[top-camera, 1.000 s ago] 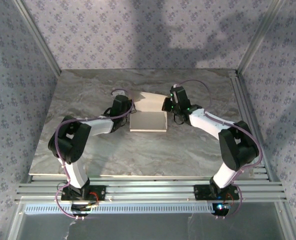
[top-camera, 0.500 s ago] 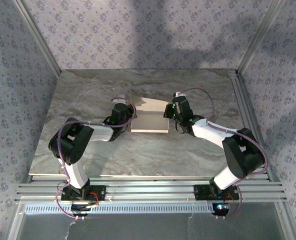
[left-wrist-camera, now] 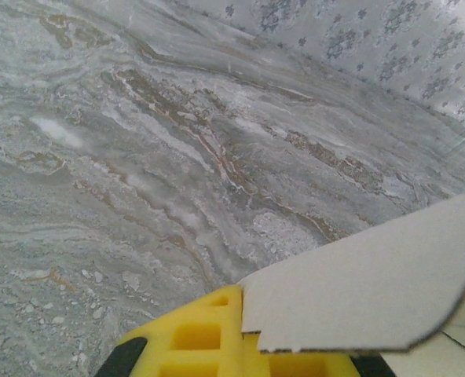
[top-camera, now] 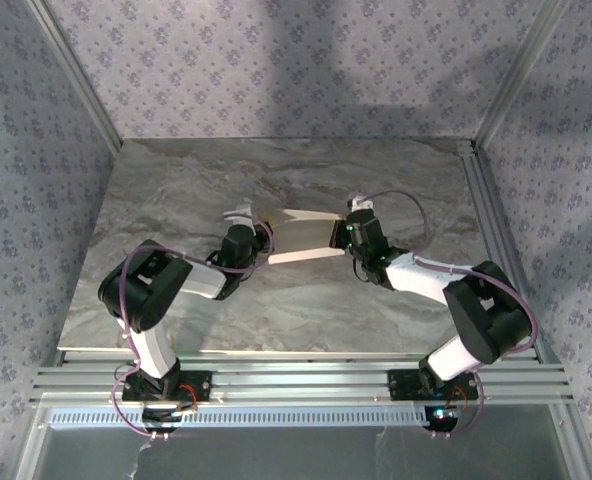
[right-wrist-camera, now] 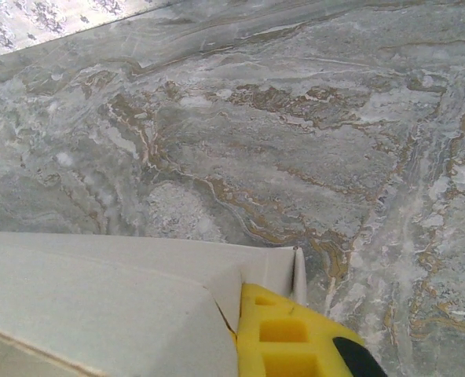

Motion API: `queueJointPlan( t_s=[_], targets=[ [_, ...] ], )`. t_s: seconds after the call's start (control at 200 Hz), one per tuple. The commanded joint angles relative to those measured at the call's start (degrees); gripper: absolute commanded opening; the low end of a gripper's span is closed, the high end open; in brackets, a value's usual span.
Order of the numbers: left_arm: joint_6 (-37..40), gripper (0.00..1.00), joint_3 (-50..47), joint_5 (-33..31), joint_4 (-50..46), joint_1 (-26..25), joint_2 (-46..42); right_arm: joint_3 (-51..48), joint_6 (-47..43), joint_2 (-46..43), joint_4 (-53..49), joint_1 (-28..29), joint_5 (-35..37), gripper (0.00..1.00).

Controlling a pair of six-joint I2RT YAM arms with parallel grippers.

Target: Fold the paper box

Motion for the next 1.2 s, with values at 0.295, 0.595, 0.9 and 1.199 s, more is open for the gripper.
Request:
queueJointPlan(
  t_s=[0.295,0.595,0.9,1.199],
  targets=[
    [1.7,0.17,-4.3,0.3,2.8,-4.5,2.6,-9.1,-2.8,0.5,-1.9,4.9,3.7,0.00],
    [1.2,0.18,-5.7,0.3,4.4,-4.6,5.3,-11.3,-7.5,4.1,2.1,4.4,3.7,0.00],
    [-0.4,0.29,-8.0,1.6,4.7,-5.3,3.8,-12.8,-8.8,5.0,4.0,4.8,6.0,0.00],
    [-2.6,0.42,-10.1,6.1,-1.8,-6.6,-2.3,-12.3,-9.1,6.7,3.6,5.2,7.9,0.00]
  ],
)
